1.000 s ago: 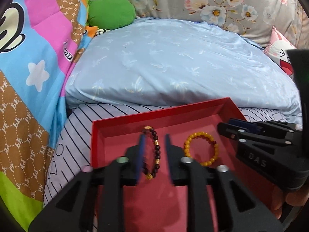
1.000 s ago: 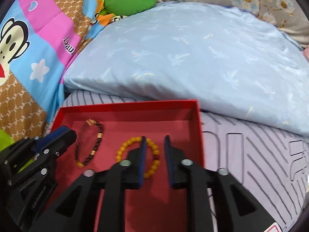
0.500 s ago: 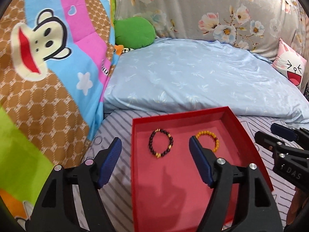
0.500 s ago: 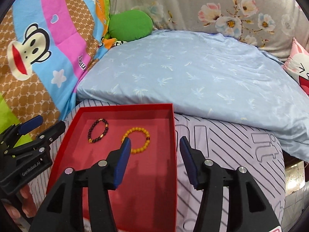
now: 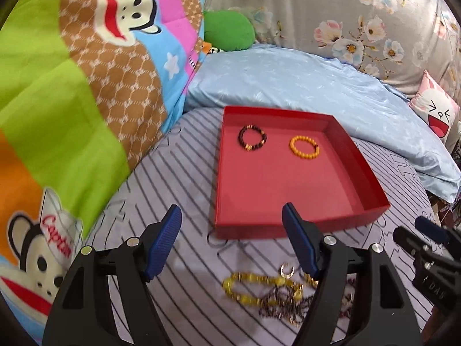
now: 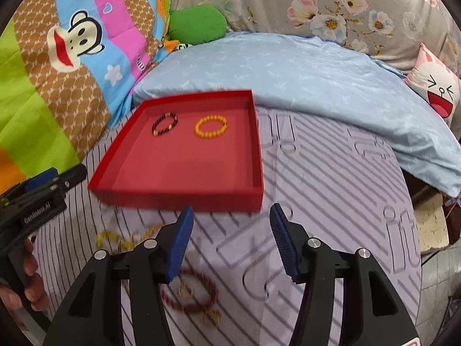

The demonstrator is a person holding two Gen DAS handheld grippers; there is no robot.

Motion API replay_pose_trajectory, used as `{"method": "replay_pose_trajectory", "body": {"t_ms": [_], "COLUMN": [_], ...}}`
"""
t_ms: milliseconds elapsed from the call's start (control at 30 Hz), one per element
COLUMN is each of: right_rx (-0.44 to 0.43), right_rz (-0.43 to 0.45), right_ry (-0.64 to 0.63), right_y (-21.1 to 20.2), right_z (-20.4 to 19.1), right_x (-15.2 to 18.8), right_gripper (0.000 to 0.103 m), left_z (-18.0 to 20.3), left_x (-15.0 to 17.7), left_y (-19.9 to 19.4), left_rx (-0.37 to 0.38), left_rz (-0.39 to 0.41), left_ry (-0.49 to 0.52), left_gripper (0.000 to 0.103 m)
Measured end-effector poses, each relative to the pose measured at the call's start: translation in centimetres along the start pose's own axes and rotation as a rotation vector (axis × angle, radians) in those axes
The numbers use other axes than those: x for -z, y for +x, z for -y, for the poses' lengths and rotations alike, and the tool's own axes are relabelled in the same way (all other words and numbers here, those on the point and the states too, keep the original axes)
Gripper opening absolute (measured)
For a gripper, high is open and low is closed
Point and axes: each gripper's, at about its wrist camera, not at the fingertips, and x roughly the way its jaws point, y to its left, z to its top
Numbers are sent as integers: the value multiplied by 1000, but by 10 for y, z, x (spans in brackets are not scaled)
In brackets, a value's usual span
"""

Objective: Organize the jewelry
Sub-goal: 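Withdraw both tools from the box back toward the jewelry pile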

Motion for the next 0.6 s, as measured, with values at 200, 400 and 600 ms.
{"method": "replay_pose_trajectory", "body": {"t_ms": [200,400,600], "right_rx": [-9,-10,-12], "right_rz": [-58,-88,-111], "right_ry": [28,26,11], "right_y": [-3,-6,-5], "right_z": [-1,-6,-12], "right_x": [46,74,86], "right_gripper": [54,54,54], "left_z": [-8,-8,-2], "left_x": [41,80,104], "left_y": [-11,-14,-15], "left_rx": [0,19,35], "left_rz": [-27,-92,-136], "left_ry": [-24,-10,-6], "left_gripper": [69,69,69]}}
